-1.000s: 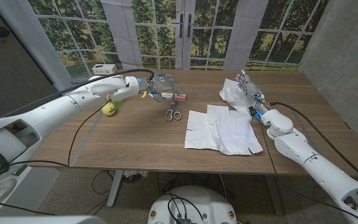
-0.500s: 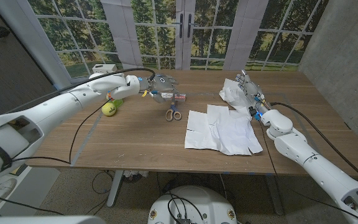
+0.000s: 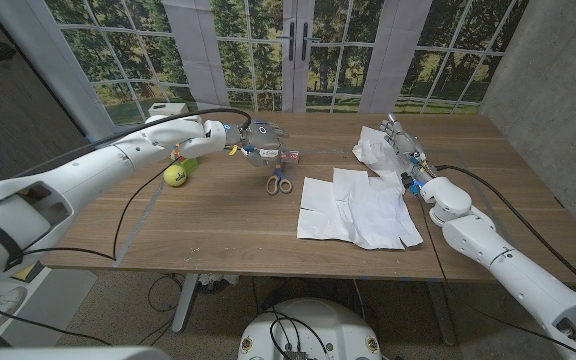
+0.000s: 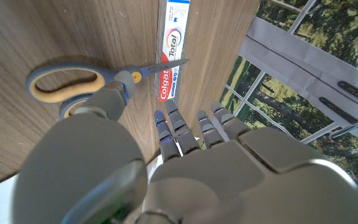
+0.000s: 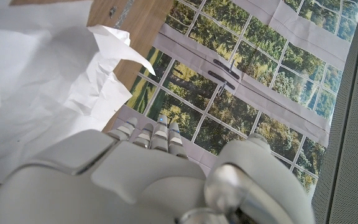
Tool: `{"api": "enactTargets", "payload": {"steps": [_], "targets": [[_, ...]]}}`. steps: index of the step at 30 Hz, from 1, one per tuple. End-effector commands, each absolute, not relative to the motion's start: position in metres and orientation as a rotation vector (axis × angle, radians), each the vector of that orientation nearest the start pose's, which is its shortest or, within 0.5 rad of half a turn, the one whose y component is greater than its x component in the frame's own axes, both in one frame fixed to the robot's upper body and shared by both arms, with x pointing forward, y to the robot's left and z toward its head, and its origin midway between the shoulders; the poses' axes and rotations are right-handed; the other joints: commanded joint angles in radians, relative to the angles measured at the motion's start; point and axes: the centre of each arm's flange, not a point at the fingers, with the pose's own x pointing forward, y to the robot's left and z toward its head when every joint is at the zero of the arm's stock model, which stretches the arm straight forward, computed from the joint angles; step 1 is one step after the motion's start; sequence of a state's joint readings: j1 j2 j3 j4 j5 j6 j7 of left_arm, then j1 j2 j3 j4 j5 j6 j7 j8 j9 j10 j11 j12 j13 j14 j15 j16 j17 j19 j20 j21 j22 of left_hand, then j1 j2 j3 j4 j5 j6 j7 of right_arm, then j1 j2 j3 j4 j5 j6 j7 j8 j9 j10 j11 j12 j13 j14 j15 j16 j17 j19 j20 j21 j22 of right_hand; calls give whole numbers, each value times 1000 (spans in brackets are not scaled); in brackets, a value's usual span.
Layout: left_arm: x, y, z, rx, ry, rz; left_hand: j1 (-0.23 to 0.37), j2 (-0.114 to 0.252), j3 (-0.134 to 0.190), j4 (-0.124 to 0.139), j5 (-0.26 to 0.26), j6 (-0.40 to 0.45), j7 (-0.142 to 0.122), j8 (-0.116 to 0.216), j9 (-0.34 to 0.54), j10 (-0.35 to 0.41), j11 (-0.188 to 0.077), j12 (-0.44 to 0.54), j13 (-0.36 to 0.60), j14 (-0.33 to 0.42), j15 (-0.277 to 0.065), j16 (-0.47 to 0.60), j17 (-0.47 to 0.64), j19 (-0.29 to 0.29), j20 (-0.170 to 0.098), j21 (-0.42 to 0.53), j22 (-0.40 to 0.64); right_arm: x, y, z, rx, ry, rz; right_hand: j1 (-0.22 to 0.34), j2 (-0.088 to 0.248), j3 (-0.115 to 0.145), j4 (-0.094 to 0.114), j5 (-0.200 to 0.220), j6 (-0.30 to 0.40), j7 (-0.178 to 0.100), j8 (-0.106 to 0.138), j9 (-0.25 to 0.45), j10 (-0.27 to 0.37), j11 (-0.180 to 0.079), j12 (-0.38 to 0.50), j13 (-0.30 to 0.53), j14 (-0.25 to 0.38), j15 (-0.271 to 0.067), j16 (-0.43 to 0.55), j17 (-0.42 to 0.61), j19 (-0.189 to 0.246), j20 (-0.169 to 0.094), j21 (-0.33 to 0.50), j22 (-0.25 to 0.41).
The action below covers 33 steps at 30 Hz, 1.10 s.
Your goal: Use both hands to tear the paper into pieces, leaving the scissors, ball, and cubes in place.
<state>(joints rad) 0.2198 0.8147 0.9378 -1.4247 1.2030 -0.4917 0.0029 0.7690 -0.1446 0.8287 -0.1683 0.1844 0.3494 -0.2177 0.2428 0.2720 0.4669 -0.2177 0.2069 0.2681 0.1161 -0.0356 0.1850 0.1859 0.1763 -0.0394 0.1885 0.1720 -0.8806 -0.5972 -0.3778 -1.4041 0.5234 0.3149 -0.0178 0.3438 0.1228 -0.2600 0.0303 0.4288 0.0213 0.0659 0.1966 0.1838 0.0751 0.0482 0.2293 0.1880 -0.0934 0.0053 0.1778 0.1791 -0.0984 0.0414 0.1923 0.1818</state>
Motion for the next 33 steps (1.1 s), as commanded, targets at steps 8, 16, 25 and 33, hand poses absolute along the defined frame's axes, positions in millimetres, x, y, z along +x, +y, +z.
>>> {"api": "enactTargets", "payload": {"steps": [8, 16, 25, 33], "targets": [[638, 180, 87, 2446, -1018, -270, 9, -11, 12, -7, 5, -3, -2, 5, 4, -10, 3, 1, 5, -4, -165, 2, 2, 5, -86, 5, 2, 628, -295, -13, -151, -659, 184, 5, 5, 7, 1, -1, 0, 2, -1, 2, 2, -4, 1, 3, -10, -4, 5, 1, -10, -1, 4, 1], [644, 181, 87, 2465, -1016, -274, 13, -12, 15, -8, 5, -4, -2, 5, 4, -12, 2, 2, 5, -4, -167, 3, 2, 6, -88, 5, 2, 628, -297, -14, -148, -658, 177, 6, 5, 7, 1, -2, -1, 4, -1, 2, 2, -6, 1, 3, -10, -4, 5, 1, -10, 0, 4, 1], [647, 180, 82, 2512, -1037, -289, 19, -11, 21, -7, 7, -1, -2, 8, 6, -17, 2, 2, 5, 3, -169, 7, 2, 11, -89, 7, 2, 627, -297, -12, -148, -657, 170, 6, 5, 8, 1, -2, 1, 4, -1, 2, 2, -6, 0, 3, -11, -4, 5, 1, -11, 0, 4, 1], [651, 179, 81, 2511, -1044, -298, 19, -13, 22, -7, 7, 4, -2, 11, 7, -18, 2, 3, 5, 4, -171, 8, 2, 15, -91, 8, 3, 627, -298, -12, -150, -651, 159, 6, 5, 8, 0, -3, 1, 5, -1, 2, 2, -6, 0, 3, -11, -4, 5, 1, -11, 0, 4, 1]]}}
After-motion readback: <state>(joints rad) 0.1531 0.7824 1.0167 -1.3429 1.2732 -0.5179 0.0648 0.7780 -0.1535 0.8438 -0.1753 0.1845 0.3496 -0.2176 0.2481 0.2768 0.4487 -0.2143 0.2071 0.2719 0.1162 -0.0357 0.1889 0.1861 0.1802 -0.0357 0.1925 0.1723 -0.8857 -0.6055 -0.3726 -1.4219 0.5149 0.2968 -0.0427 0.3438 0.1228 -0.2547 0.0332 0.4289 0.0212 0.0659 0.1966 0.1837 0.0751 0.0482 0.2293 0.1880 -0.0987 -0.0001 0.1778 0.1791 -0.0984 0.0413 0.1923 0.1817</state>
